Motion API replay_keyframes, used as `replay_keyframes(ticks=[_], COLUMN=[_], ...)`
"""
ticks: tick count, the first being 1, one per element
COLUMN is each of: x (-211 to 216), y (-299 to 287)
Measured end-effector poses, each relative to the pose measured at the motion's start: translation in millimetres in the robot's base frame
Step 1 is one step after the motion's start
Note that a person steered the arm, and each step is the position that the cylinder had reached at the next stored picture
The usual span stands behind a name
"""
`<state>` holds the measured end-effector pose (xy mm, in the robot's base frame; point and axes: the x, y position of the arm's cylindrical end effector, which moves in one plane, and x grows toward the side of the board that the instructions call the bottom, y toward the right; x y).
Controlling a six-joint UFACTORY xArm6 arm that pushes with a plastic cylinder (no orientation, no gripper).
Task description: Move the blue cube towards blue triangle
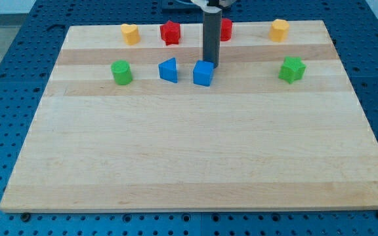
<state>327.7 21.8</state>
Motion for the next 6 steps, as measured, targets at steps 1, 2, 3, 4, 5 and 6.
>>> replay_keyframes(ticks=[1,2,3,4,5,6], x=[0,0,0,0,-9,-37], y=[-11,-22,-31,-31,-31,-28])
